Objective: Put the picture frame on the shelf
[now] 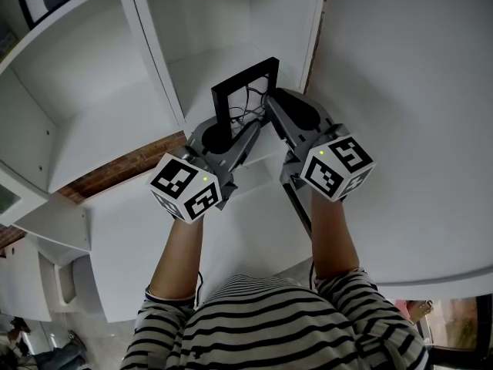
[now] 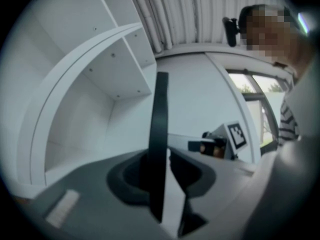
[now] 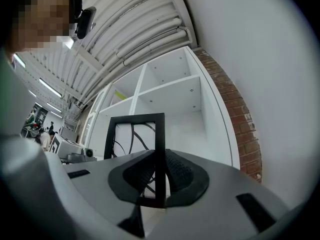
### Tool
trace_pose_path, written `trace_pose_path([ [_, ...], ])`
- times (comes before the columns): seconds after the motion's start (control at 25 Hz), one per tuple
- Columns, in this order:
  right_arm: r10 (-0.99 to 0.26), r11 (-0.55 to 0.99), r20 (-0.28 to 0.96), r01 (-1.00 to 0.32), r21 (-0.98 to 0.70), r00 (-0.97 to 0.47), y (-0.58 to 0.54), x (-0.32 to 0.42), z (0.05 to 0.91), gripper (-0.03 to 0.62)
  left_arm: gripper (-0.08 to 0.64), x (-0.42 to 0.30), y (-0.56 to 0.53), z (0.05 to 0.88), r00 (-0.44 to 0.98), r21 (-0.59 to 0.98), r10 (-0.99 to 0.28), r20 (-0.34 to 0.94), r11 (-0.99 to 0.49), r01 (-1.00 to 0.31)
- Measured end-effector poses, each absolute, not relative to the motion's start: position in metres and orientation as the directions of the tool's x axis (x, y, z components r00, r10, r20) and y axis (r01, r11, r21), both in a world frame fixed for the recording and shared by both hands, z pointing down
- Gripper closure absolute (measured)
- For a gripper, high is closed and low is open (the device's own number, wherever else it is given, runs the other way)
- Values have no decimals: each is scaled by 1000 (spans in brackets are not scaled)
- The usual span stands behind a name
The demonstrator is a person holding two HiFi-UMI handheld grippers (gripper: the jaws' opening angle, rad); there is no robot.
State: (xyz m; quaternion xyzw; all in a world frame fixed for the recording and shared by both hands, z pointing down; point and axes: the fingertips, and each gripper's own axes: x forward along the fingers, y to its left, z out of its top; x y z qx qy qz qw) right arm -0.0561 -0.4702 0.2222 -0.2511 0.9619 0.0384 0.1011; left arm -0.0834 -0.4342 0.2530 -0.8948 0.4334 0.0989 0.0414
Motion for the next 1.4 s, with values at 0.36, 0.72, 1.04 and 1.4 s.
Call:
trace_pose_path([
  [0.36, -469, 871, -236, -489, 36, -851, -471, -55, 220, 532, 422, -82, -433, 271, 596, -1, -780, -190, -607, -794],
  [0.72, -464, 872, -231, -487, 51, -855, -469, -56, 217, 532, 413, -87, -430, 276, 567, 15, -799, -199, -581, -814],
  [1.04, -465, 870, -257, -491, 44, -847, -470, -53, 211, 532, 360, -88, -430, 284, 568, 14, -801, -190, -581, -814],
  [1.4, -474, 861, -279, -506, 52, -835, -482, -55, 188, 532, 360, -89, -437, 289, 564, 27, -811, -158, -574, -818],
])
